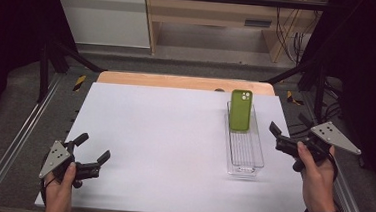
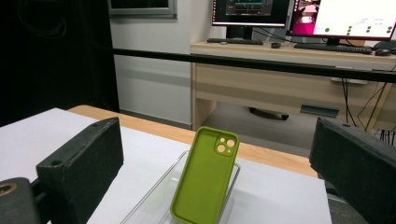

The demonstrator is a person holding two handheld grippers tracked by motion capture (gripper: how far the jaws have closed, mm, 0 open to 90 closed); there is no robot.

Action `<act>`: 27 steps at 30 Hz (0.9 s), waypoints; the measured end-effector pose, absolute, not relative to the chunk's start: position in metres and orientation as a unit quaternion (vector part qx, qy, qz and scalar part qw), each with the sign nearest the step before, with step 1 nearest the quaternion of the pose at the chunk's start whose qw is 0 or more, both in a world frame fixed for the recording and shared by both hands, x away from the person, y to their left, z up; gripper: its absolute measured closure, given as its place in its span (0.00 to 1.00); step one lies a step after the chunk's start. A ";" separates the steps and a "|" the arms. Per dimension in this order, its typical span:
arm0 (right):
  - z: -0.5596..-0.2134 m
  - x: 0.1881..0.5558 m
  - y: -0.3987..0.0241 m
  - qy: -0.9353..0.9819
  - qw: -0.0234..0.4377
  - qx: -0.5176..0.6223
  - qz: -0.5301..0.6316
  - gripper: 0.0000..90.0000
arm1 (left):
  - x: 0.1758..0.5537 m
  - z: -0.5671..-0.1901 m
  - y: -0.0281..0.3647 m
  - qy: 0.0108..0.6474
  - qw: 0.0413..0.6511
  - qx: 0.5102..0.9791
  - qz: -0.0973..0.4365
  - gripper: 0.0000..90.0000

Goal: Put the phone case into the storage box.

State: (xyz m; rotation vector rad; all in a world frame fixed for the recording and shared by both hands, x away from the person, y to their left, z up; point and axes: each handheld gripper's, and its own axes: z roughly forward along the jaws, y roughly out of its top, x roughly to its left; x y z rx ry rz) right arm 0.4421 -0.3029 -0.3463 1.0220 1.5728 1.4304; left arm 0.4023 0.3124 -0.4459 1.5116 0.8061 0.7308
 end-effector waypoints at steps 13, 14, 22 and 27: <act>-0.363 0.421 -0.324 0.615 0.380 0.384 0.574 0.03 | 0.401 -0.446 0.309 0.336 0.597 0.658 0.314 0.01; -0.365 0.419 -0.325 0.613 0.380 0.384 0.577 0.03 | 0.401 -0.446 0.309 0.336 0.596 0.658 0.314 0.01; -0.388 0.409 -0.332 0.611 0.371 0.385 0.584 0.03 | 0.400 -0.446 0.309 0.334 0.595 0.658 0.320 0.01; -0.400 0.404 -0.334 0.608 0.366 0.390 0.588 0.03 | 0.401 -0.446 0.308 0.333 0.595 0.659 0.318 0.01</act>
